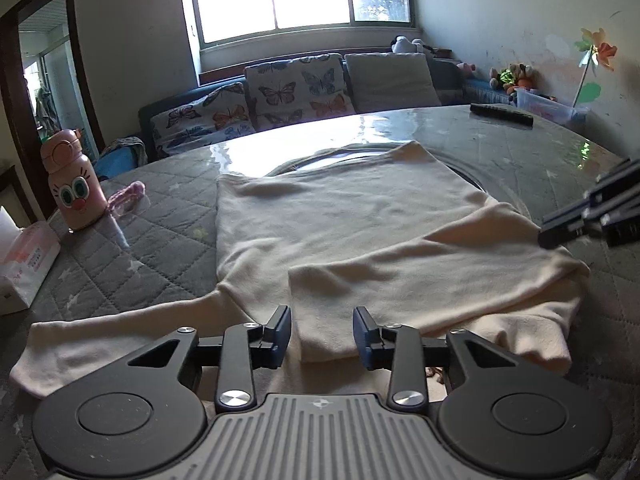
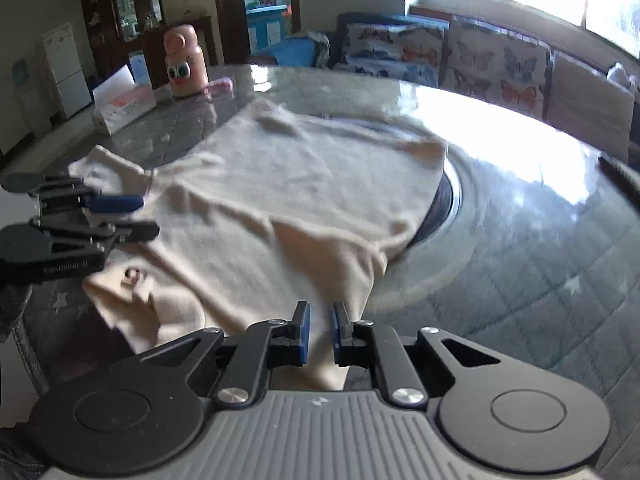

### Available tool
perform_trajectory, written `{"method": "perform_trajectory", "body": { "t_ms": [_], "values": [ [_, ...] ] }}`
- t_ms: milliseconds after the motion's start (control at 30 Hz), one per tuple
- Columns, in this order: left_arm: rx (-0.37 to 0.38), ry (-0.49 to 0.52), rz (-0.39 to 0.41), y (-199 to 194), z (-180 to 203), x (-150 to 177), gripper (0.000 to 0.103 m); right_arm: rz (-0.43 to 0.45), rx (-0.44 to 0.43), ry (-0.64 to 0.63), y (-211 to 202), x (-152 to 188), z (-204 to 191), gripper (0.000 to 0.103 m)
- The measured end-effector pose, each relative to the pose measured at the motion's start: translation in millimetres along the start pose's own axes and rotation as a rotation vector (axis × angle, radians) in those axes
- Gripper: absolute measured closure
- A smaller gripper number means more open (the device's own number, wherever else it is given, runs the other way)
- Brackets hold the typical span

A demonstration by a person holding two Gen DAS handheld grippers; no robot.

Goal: Fold clothes

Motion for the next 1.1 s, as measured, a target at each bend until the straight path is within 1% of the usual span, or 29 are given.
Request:
{"method": "perform_trajectory", "body": {
  "t_ms": [67, 133, 200, 300, 367, 467, 533, 700, 733, 800, 933, 1100],
  "values": [
    [0.002, -0.003, 0.014, -1, 1, -5, 0.066, 0.031, 0.010, 0.015, 4, -12, 3, 0.091],
    [0.007, -0.001, 0.021, -1, 2, -10, 0.066, 0.045, 0.021, 0.032, 13, -20, 5, 0.091],
    [0.008, 0.002, 0.015, 3, 2, -10, 0.066, 0.044, 0.027, 0.048, 29, -26, 7, 0.091],
    [-0.006, -0.002, -0.008, 9, -2, -5, 0.066, 0.020, 0.049, 0.047, 43, -25, 11, 0.091],
    [-0.015, -0.017, -0.023, 11, -8, 0, 0.066, 0.015, 0.054, 0.049, 44, -24, 14, 0.091],
    [-0.019, -0.025, -0.018, 8, -12, 1, 0.066, 0.028, 0.061, 0.034, 40, -27, 13, 0.091],
    [-0.024, -0.027, -0.019, 7, -14, 3, 0.066, 0.038, 0.040, 0.032, 38, -29, 8, 0.089],
    [-0.039, -0.046, -0.016, -2, -21, 8, 0.064, 0.023, 0.030, -0.004, 44, -26, -6, 0.086],
    [-0.045, -0.049, -0.013, -5, -22, 9, 0.064, 0.027, 0.027, -0.011, 44, -27, -9, 0.083],
    [-0.054, -0.058, -0.007, -11, -27, 11, 0.064, 0.041, 0.012, -0.019, 42, -34, -18, 0.082],
    [-0.079, -0.089, 0.007, -23, -40, 13, 0.064, 0.043, -0.032, -0.070, 46, -43, -47, 0.082],
    [-0.129, -0.134, 0.021, -38, -65, 19, 0.063, 0.042, -0.070, -0.113, 65, -54, -87, 0.082]
  ]
}}
Point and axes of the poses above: each gripper's, at about its wrist camera, not at the fingertips, and y roughly the way its jaws point, z to its right, x to its underside, the point moved 9 cm from there along y, roughly the way its jaws point, and after that the axes turned 11 degrees about x, right-handed, at the moved point
